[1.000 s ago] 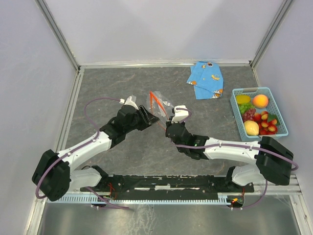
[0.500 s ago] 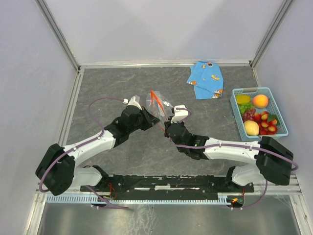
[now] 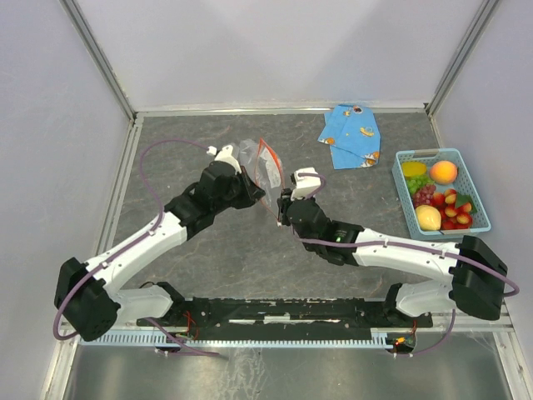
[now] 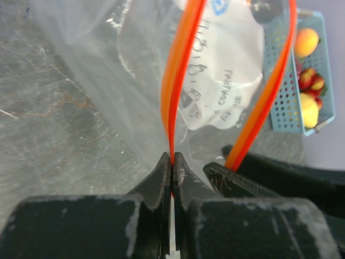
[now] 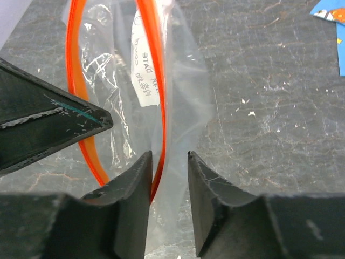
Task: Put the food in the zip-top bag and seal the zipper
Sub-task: Open the zipper of the food storage bag.
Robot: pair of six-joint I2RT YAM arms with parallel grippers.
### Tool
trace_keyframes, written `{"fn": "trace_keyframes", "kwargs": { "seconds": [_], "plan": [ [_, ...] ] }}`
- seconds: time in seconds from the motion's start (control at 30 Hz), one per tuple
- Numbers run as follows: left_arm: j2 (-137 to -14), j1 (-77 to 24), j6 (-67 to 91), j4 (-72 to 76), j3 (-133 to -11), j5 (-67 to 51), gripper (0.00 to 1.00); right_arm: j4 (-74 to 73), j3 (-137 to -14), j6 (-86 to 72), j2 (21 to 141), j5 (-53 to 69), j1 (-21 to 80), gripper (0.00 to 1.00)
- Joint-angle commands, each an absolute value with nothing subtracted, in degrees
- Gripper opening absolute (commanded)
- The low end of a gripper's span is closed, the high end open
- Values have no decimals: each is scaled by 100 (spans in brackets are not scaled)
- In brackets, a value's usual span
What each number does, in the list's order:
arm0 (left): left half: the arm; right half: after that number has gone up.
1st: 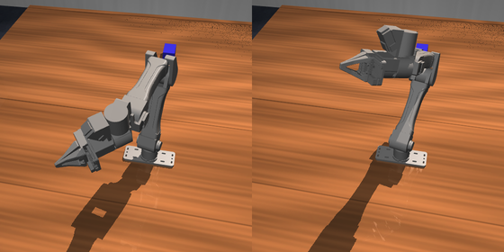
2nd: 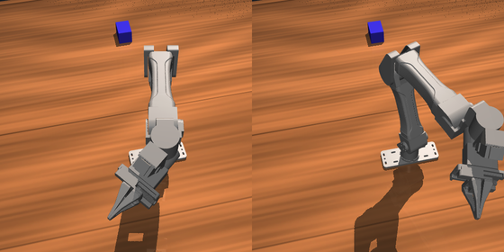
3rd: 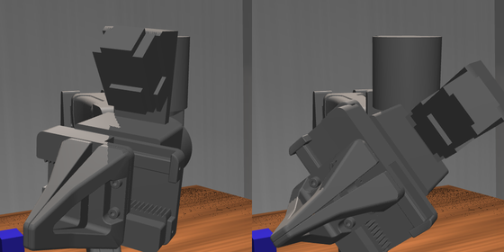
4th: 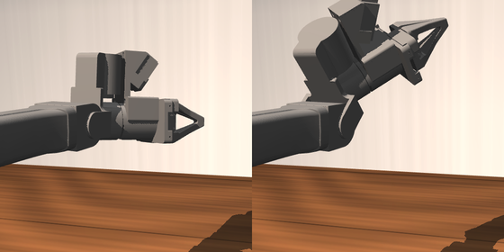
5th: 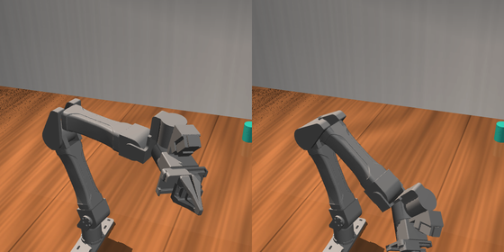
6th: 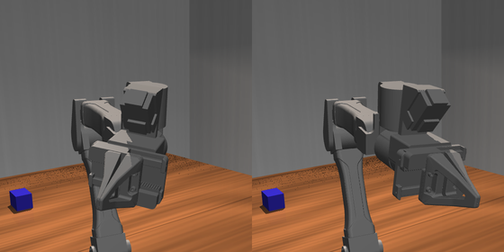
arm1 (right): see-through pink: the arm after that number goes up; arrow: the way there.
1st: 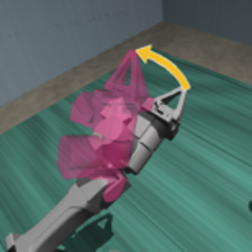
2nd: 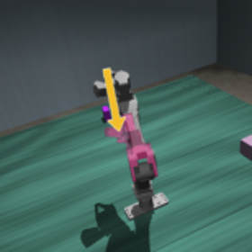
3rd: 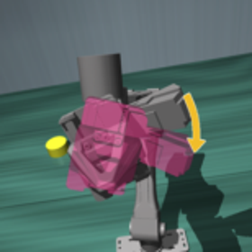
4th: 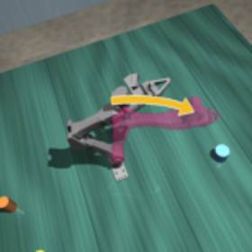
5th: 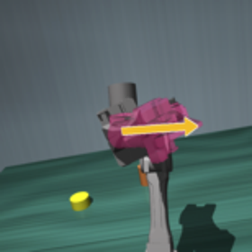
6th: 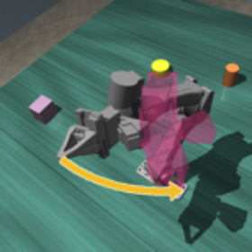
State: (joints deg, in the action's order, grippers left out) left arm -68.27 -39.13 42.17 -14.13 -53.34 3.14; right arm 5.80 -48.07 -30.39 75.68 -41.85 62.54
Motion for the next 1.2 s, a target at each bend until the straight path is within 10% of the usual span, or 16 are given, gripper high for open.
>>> {"fn": "trace_keyframes", "kwargs": {
  "seconds": [0.0,0.4,1.17],
  "plan": [
    [-6803,-3946,2944,-2786,-6247,440,3,249,-5414,-2902,7395,-3932,6066,48],
    [-7541,-3946,1545,-4418,-7903,456,3,331,-6474,-3423,8175,-2447,5306,68],
    [-8073,-3945,1406,-5081,-8691,2079,3,-107,-6097,-4528,9076,-2053,4646,67]
  ]
}}
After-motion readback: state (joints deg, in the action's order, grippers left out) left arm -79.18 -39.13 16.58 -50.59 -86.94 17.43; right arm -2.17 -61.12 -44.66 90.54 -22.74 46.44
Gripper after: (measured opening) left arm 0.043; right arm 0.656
